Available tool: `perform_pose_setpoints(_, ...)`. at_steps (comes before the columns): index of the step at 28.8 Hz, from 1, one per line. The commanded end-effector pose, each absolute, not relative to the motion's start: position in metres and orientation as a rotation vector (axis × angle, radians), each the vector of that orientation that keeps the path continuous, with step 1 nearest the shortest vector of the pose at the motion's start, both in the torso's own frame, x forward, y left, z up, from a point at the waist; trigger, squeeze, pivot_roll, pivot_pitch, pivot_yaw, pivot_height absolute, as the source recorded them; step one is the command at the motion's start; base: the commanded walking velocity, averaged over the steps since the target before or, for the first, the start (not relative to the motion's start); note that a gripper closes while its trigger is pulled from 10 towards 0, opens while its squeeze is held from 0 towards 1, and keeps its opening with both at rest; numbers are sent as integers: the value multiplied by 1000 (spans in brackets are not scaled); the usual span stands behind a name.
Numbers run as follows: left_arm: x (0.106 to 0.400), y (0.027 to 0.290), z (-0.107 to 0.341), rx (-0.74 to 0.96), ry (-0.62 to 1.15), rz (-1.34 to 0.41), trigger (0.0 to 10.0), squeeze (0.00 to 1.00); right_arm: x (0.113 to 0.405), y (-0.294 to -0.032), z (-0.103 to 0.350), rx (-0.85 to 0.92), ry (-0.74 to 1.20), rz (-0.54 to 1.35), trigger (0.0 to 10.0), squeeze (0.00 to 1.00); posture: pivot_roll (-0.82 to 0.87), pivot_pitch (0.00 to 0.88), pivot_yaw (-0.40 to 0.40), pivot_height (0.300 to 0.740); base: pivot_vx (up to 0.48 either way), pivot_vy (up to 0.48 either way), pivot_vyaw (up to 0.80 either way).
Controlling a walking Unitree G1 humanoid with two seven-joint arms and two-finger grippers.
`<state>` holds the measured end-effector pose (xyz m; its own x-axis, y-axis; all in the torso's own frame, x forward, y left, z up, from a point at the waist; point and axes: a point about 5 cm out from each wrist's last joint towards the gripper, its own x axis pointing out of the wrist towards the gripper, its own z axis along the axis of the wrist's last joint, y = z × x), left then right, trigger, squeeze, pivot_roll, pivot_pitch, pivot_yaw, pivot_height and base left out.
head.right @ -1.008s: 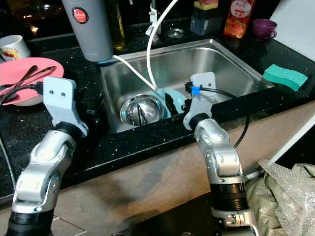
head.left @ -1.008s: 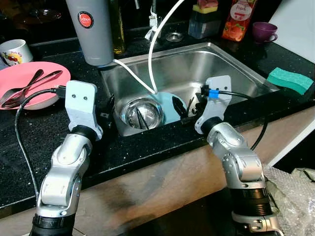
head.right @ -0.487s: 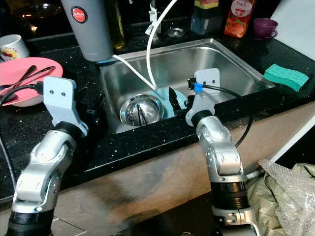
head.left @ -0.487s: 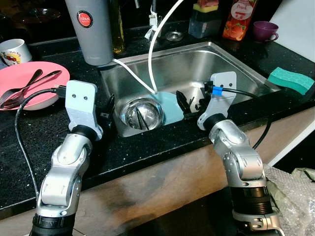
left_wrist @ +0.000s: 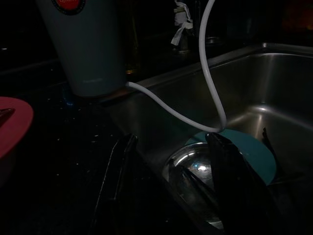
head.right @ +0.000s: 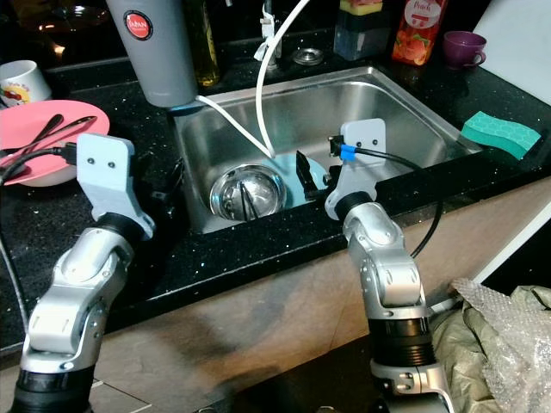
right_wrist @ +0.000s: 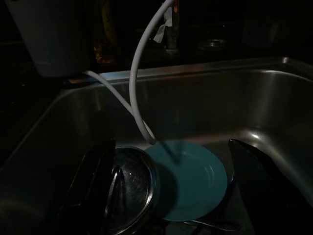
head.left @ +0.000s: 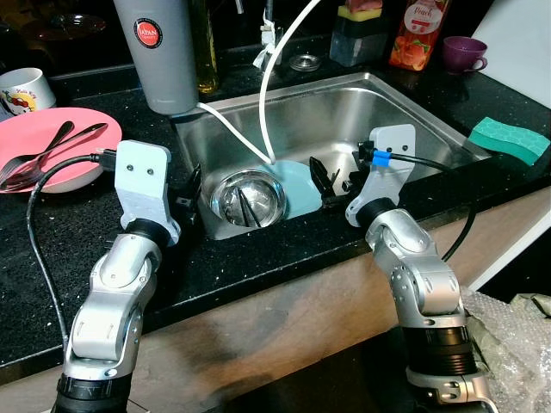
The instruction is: Kitchen organization
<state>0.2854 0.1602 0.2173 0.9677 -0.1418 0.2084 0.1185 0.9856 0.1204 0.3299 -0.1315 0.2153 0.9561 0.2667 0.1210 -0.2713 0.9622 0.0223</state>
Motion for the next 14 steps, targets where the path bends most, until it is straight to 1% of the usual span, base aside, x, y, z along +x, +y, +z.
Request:
perform_pose_setpoints(1,287,159,217,119,-207,-143,10000,0,331,-130,216,39,-126,273,10000,0,27,95,9,740,0,0,0)
perform_pose_setpoints(7,287,158,217,125,-210,-145,10000,0,331,-130,217,40,-128,273,10000,0,27,95,9,740,0,0,0)
perform_pose_setpoints(9,289,157,219,161,-214,-154,10000,0,331,-130,217,41,-129,273,10000,0,28,92,7,740,0,0,0)
perform_pose_setpoints(10,295,157,224,211,-219,-161,10000,0,332,-130,217,42,-131,274,10000,0,29,90,4,740,0,0,0)
perform_pose_setpoints(11,299,158,228,226,-224,-152,10000,55,333,-130,218,42,-131,274,10000,0,32,88,1,740,0,0,0)
perform_pose_setpoints(13,306,161,235,240,-236,-127,10000,55,333,-130,218,42,-133,275,10000,0,32,88,1,740,0,0,0)
perform_pose_setpoints(14,313,164,242,245,-245,-104,10000,890,334,-130,218,41,-134,276,10000,0,32,86,1,740,0,0,0)
